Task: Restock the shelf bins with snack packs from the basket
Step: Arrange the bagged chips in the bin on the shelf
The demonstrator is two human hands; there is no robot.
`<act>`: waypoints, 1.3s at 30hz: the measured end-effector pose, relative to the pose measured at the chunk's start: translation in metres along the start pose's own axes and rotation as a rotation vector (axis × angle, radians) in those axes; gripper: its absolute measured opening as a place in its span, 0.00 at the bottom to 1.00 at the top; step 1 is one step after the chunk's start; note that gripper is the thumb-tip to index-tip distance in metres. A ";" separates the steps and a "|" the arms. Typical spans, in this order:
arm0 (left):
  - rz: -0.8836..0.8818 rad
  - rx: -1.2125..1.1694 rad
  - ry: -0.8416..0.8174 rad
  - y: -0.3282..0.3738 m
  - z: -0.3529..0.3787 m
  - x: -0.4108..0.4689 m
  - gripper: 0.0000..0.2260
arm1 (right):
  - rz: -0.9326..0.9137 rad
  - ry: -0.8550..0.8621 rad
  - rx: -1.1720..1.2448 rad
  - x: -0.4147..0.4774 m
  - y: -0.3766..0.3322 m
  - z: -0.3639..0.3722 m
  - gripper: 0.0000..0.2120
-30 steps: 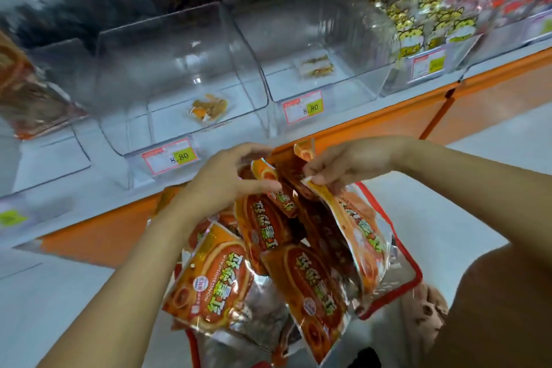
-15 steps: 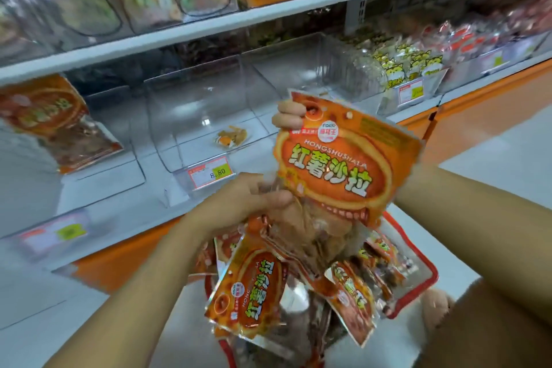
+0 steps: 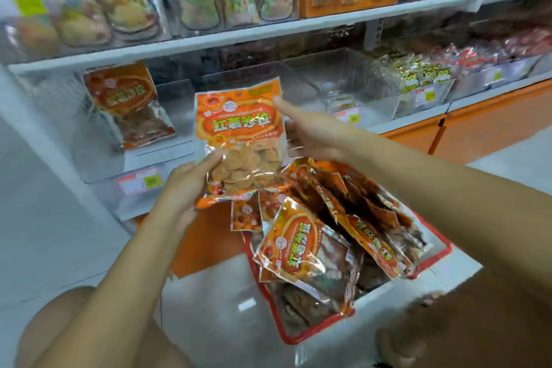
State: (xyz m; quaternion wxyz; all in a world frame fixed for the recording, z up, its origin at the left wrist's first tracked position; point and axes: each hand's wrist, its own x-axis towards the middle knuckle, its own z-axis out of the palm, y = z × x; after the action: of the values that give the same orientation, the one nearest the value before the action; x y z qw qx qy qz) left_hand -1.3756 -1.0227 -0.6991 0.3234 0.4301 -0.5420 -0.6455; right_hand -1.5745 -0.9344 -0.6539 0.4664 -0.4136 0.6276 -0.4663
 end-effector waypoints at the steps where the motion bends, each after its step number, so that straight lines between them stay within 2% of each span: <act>1: -0.005 -0.019 0.017 0.004 -0.006 -0.001 0.15 | 0.004 0.020 -0.058 -0.001 -0.007 0.005 0.14; 3: -0.008 -0.048 0.038 0.014 -0.017 -0.001 0.13 | 0.021 0.029 -0.262 0.000 -0.017 0.015 0.14; 5: 0.009 -0.055 0.039 0.022 -0.027 0.002 0.12 | 0.053 0.014 -0.342 0.003 -0.027 0.027 0.14; 12: 0.019 -0.010 0.075 0.040 -0.058 0.031 0.11 | 0.150 0.020 -0.259 0.050 -0.047 0.056 0.08; 15: 0.017 0.061 0.079 0.046 -0.079 0.057 0.15 | 0.165 0.031 -0.211 0.080 -0.053 0.069 0.11; 18: -0.019 0.169 0.137 0.050 -0.102 0.092 0.21 | 0.125 0.155 -0.222 0.121 -0.063 0.082 0.11; 22: -0.033 0.232 0.203 0.049 -0.123 0.153 0.10 | 0.010 0.398 -0.484 0.179 -0.070 0.099 0.09; 24: -0.061 0.346 0.225 0.045 -0.130 0.176 0.11 | -0.050 0.472 -0.594 0.193 -0.072 0.107 0.08; 27: 0.001 0.596 0.307 0.033 -0.147 0.213 0.11 | -0.118 0.512 -0.661 0.211 -0.074 0.118 0.08; 30: 0.089 0.866 0.266 0.026 -0.151 0.238 0.20 | -0.160 0.492 -0.795 0.230 -0.077 0.132 0.12; 31: 0.094 0.897 0.254 0.025 -0.150 0.243 0.21 | -0.168 0.469 -0.816 0.234 -0.076 0.137 0.12; 33: 0.126 0.958 0.237 0.026 -0.141 0.252 0.14 | -0.157 0.418 -0.859 0.245 -0.073 0.145 0.12; 35: 0.219 1.009 0.150 0.021 -0.137 0.268 0.12 | -0.144 0.398 -0.931 0.253 -0.072 0.147 0.12; 39: 0.128 1.175 0.129 0.006 -0.145 0.300 0.13 | -0.141 0.411 -1.007 0.266 -0.072 0.150 0.13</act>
State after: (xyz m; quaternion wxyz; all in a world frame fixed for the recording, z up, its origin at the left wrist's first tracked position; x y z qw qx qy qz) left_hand -1.3707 -1.3506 -0.7612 0.1017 0.5419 -0.8125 -0.1891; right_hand -1.4824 -1.2342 -0.6565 0.0461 -0.5273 0.8221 -0.2098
